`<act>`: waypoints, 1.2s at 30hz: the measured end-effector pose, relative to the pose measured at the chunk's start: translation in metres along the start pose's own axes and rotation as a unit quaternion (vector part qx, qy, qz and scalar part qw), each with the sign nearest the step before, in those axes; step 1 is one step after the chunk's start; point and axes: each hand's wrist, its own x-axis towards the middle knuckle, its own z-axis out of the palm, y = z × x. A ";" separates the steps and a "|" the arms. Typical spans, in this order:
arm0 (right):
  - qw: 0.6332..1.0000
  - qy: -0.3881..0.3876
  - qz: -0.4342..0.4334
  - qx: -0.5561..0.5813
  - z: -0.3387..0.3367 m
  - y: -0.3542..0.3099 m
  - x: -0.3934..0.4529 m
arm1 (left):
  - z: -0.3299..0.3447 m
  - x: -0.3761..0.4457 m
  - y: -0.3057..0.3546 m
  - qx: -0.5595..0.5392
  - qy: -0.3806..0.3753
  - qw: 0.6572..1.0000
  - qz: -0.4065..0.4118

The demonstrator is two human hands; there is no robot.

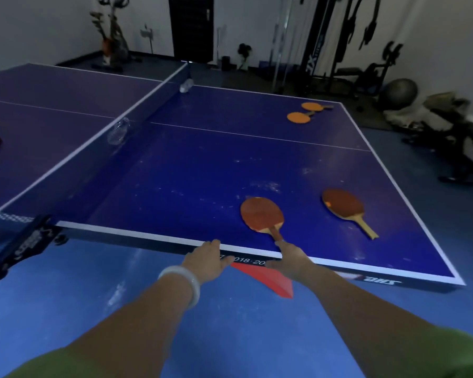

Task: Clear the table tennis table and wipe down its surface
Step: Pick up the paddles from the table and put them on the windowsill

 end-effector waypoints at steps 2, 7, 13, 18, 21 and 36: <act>1.000 0.007 -0.016 0.015 -0.005 0.015 0.002 | 0.007 0.006 0.019 0.008 -0.005 1.000 0.008; 0.999 0.013 0.004 0.032 -0.025 0.062 0.020 | 0.030 0.033 0.071 0.024 -0.005 1.000 0.000; 0.999 -0.004 -0.005 0.034 -0.067 0.133 0.044 | 0.071 0.073 0.136 0.021 0.006 0.999 -0.040; 0.999 -0.010 -0.005 0.049 -0.092 0.187 0.068 | 0.098 0.097 0.179 -0.035 0.011 0.998 -0.054; 0.998 -0.024 -0.004 0.053 -0.095 0.206 0.081 | 0.109 0.109 0.194 -0.018 0.018 0.997 -0.067; 0.994 0.051 0.038 0.085 -0.089 0.231 0.165 | 0.145 0.199 0.186 -0.001 0.166 0.964 -0.210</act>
